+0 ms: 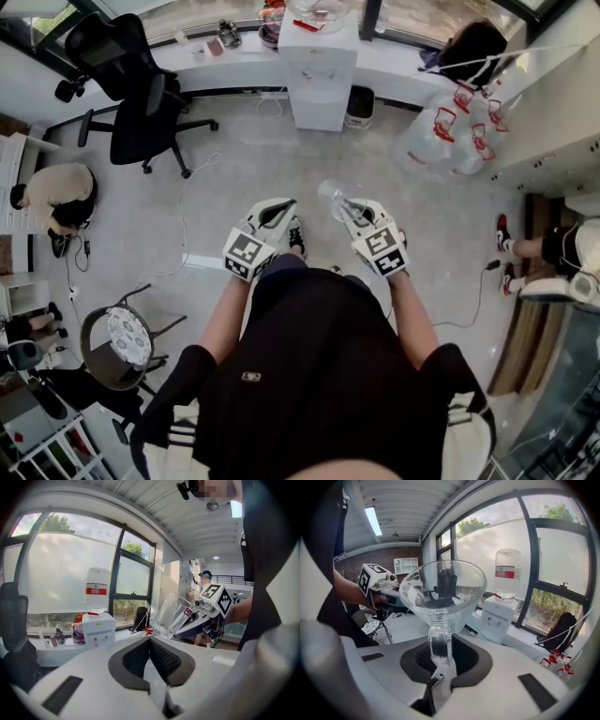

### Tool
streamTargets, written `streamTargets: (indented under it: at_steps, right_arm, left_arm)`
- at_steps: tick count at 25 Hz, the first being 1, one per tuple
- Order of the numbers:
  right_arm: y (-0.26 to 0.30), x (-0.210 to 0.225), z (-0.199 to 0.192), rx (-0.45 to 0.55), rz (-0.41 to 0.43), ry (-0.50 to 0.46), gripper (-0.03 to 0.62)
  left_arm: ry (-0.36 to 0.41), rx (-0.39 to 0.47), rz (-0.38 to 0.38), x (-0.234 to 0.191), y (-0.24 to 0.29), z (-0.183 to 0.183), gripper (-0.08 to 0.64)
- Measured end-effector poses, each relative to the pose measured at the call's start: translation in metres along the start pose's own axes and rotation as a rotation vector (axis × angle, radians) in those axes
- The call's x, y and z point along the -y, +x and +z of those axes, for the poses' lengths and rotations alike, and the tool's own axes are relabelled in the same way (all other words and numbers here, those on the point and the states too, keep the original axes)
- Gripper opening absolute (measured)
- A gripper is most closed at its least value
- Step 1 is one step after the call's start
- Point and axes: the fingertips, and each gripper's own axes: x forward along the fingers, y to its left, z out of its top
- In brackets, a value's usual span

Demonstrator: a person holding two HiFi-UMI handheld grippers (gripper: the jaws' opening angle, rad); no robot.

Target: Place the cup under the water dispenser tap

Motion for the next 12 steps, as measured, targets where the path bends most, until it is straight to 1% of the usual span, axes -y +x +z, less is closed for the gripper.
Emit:
streamTargets:
  at_steps: [6,12]
  right_arm:
    - [0.022,0.018,0.012,-0.010,-0.002,0.001,0.034]
    - [0.050,0.035,0.033,-0.020,-0.021,0.007,0.035]
  left_arm:
    - [-0.010,-0.001,0.000,-0.032,0.014,0.003,0.000]
    - [-0.014,0.002,-0.017,-0.075,0.026,0.009,0.000]
